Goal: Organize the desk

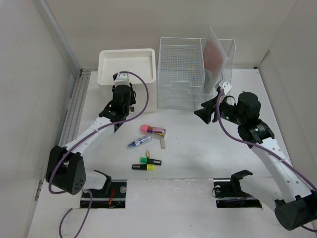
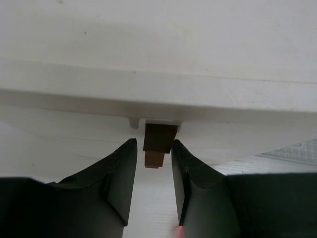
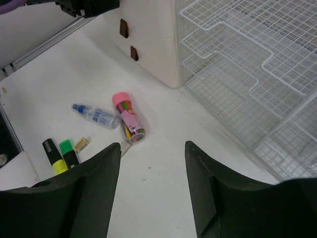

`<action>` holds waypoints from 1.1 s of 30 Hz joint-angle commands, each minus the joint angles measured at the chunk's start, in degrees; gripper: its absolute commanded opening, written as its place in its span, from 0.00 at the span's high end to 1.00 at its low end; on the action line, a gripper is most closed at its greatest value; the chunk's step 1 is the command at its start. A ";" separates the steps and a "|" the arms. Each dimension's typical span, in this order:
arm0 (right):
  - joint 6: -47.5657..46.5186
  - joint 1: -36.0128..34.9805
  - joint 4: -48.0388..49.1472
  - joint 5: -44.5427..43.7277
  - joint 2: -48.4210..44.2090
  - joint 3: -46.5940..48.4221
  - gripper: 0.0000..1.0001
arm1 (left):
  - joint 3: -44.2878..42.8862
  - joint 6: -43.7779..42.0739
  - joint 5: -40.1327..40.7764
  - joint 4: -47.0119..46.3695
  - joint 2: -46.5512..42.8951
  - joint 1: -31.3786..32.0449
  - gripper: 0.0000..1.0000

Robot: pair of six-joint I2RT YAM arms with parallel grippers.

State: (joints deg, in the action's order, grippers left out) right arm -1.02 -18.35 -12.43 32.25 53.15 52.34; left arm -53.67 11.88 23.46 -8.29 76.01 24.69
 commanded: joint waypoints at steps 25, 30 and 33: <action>0.84 0.33 1.97 -0.35 -1.29 0.49 0.40 | 0.84 -1.07 0.62 1.18 -6.13 0.19 0.87; 0.84 0.33 1.97 -0.35 -1.29 0.49 0.40 | 1.90 -1.07 0.09 3.11 -8.32 0.71 0.87; 0.84 0.33 1.97 -0.35 -1.29 0.49 0.40 | 3.04 -1.07 -0.52 4.16 -9.64 0.71 0.87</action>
State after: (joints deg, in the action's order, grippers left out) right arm -0.99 -18.35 -12.43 31.94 53.15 52.34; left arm -51.81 11.42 22.72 -5.13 69.34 25.28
